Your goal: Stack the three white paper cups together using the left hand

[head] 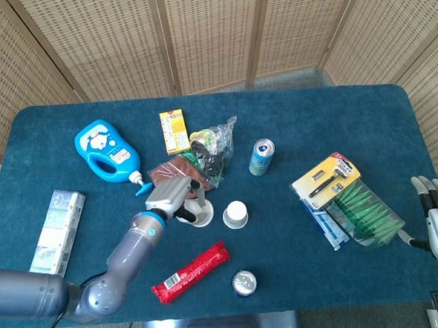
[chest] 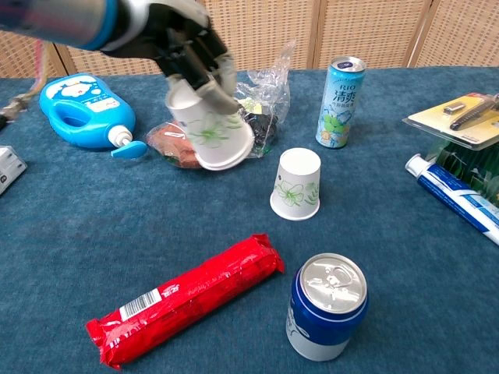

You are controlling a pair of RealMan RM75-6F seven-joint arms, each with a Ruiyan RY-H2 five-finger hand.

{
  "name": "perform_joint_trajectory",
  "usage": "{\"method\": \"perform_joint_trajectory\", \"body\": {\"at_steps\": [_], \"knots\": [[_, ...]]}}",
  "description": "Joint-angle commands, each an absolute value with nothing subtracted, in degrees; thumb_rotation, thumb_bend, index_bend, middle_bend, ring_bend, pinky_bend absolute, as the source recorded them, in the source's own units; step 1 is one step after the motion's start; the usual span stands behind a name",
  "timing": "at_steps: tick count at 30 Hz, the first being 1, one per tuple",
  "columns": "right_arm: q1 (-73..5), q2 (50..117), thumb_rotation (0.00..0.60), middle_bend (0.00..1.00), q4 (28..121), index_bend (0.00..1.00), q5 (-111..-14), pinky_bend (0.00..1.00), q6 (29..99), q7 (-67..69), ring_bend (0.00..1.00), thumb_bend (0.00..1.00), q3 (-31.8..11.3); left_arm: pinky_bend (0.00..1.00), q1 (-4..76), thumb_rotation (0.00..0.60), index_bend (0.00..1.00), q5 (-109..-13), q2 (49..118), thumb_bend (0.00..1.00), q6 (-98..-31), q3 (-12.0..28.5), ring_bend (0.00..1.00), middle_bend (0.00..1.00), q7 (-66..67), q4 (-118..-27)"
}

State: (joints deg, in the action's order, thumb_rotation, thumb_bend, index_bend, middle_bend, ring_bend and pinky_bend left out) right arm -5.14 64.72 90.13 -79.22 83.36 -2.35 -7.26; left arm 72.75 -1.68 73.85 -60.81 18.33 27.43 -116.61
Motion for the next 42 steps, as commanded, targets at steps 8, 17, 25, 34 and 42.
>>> {"method": "perform_joint_trajectory", "body": {"at_steps": [8,17,25,34,42], "knots": [[-5.2,64.9,0.6,0.0,88.8,0.06,-78.3,0.0,83.8,-2.6,0.0,0.1,-8.1,0.59,78.3,0.6,0.58,4.5,80.2,0.33,-58.9,22.0,0.33,0.44,29.4,-109.1],[-5.1,64.6,0.6,0.0,88.3,0.06,-77.5,0.0,83.9,-2.2,0.0,0.11,-8.6,0.58,82.0,0.6,0.58,8.6,85.1,0.33,-59.0,23.4,0.33,0.44,31.6,-102.6],[-5.0,64.5,0.6,0.0,87.9,0.06,-77.0,0.0,83.7,-2.2,0.0,0.11,-8.8,0.58,84.1,0.6,0.58,10.8,87.9,0.33,-57.3,25.8,0.33,0.44,32.9,-98.2],[-5.0,64.7,0.6,0.0,87.2,0.06,-76.5,0.0,83.3,-2.2,0.0,0.1,-8.7,0.58,86.3,0.6,0.58,13.3,90.7,0.33,-57.2,26.5,0.33,0.44,35.6,-94.9],[-4.8,64.6,0.6,0.0,86.7,0.06,-76.5,0.0,83.1,-1.8,0.0,0.11,-8.5,0.58,86.5,0.6,0.58,13.6,90.5,0.33,-58.6,28.0,0.33,0.44,36.7,-95.5]]}}
